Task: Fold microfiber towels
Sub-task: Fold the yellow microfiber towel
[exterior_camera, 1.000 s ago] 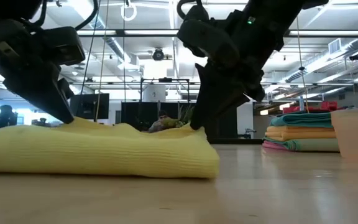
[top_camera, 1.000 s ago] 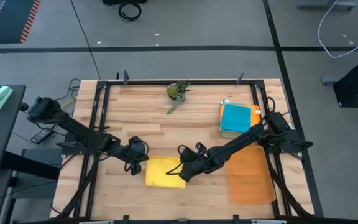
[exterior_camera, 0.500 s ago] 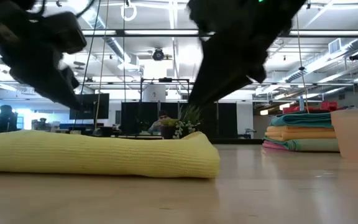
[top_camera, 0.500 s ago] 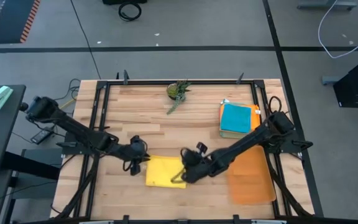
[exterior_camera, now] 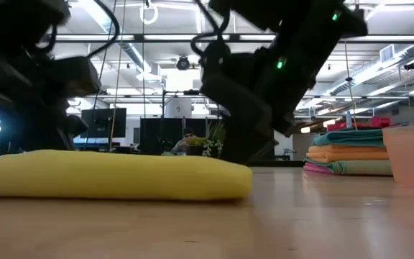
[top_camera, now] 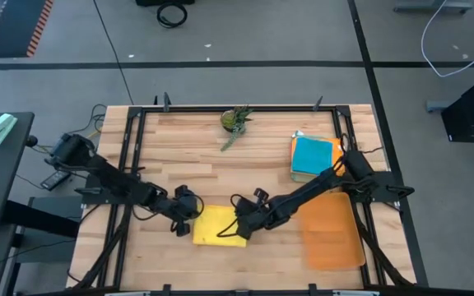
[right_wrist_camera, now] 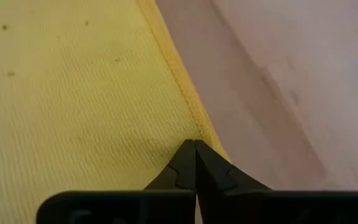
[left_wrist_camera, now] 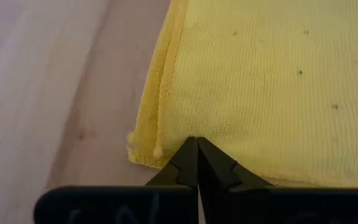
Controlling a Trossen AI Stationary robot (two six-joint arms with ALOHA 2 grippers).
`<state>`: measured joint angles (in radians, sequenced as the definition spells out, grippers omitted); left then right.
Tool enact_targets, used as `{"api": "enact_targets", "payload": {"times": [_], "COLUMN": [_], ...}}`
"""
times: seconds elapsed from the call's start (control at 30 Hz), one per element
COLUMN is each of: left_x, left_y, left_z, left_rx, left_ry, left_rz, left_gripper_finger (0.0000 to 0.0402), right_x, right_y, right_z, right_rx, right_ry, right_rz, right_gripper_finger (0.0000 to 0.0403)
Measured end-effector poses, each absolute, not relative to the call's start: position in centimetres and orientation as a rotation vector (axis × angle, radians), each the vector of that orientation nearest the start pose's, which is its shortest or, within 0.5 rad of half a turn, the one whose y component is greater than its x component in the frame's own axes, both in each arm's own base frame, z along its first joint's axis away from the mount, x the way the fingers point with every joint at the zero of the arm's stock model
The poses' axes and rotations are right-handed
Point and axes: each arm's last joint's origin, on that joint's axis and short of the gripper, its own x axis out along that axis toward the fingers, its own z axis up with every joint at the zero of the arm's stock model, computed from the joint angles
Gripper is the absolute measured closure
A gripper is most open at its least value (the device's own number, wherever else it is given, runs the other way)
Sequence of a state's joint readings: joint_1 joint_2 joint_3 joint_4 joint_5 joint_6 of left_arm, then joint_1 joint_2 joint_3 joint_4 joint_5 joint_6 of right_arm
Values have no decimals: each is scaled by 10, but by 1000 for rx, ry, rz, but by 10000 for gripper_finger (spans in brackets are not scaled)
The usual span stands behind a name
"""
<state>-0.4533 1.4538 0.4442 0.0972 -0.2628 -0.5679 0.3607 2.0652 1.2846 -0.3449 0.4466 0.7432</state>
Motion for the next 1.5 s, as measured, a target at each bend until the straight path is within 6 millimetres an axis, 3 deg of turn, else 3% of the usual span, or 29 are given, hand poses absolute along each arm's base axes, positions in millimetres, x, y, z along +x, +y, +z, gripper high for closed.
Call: {"api": "enact_targets", "payload": {"times": [0.27,0.37,0.5,0.63,0.87,1.27,1.5], "left_x": [209,207,203,203,204,219,220], "left_y": [-88,-85,-80,-86,-100,-121,-119], "left_z": [115,126,148,160,146,125,102], "left_rx": [-218,-204,-220,-259,-297,-429,-453], "left_ry": [880,821,711,633,664,602,684], "left_rz": [109,132,173,130,112,76,141], "left_gripper_finger": [395,394,392,396,392,396,392], "right_x": [386,382,376,377,386,401,390], "right_y": [115,112,110,103,90,97,91], "right_z": [116,131,167,178,167,171,142], "right_rx": [161,129,155,163,172,87,129], "right_ry": [915,906,833,843,896,841,870], "right_rz": [-503,-507,-500,-440,-361,83,78], "right_gripper_finger": [400,400,401,401,401,402,402]}}
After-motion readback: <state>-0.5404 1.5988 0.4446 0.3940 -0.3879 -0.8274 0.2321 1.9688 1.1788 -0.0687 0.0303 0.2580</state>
